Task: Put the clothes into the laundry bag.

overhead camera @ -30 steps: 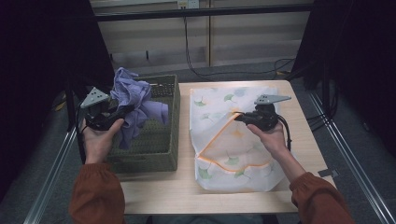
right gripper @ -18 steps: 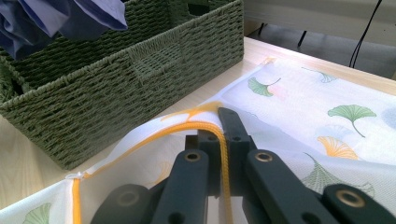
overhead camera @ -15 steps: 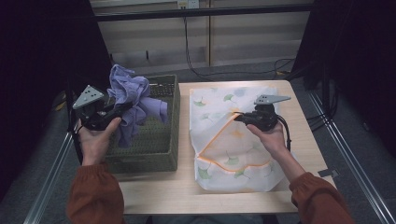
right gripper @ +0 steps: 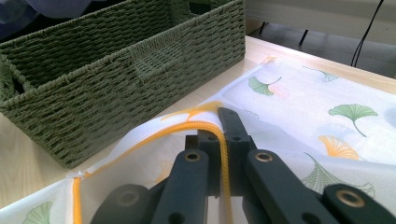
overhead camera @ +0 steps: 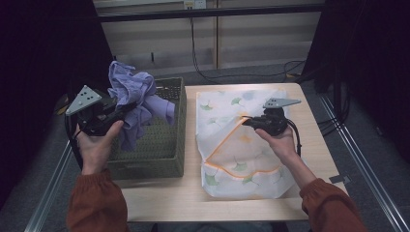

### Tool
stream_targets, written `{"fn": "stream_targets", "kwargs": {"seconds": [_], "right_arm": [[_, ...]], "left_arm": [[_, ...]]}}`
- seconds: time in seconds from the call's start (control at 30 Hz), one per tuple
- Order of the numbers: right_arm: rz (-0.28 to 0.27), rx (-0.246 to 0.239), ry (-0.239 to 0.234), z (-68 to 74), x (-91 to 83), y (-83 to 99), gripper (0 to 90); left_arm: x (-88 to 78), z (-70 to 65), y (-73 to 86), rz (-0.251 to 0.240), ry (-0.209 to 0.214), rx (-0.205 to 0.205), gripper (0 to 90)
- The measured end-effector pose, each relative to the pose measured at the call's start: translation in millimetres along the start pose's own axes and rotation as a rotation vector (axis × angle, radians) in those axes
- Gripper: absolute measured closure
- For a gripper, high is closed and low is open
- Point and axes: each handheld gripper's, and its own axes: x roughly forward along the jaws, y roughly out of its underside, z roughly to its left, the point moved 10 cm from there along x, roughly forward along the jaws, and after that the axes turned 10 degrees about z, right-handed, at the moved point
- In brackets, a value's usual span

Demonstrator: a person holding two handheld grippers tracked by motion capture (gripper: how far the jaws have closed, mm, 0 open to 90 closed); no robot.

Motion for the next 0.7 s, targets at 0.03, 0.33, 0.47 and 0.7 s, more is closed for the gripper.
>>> {"fn": "stream_targets", "kwargs": {"seconds": [0.03, 0.33, 0.47, 0.7], "right_arm": [[-0.001, 0.000, 0.003, -0.4, -0.1, -0.2, 89.3], [-0.009, 0.007, 0.005, -3.4, -2.4, -1.2, 89.3], [-0.008, 0.010, 0.007, -3.5, -2.2, -1.1, 89.2], [0.002, 0.004, 0.001, -1.3, 0.7, 0.3, 89.2]], "left_arm": [[-0.5, -3.3, -1.7, -0.004, 0.008, 0.005, 81.8], [-3.2, -26.7, -14.0, -0.031, 0.047, 0.055, 81.8], [-8.2, -35.2, -19.9, -0.048, 0.062, 0.069, 81.7], [-16.4, -50.4, -29.1, -0.085, 0.092, 0.108, 81.6]]}}
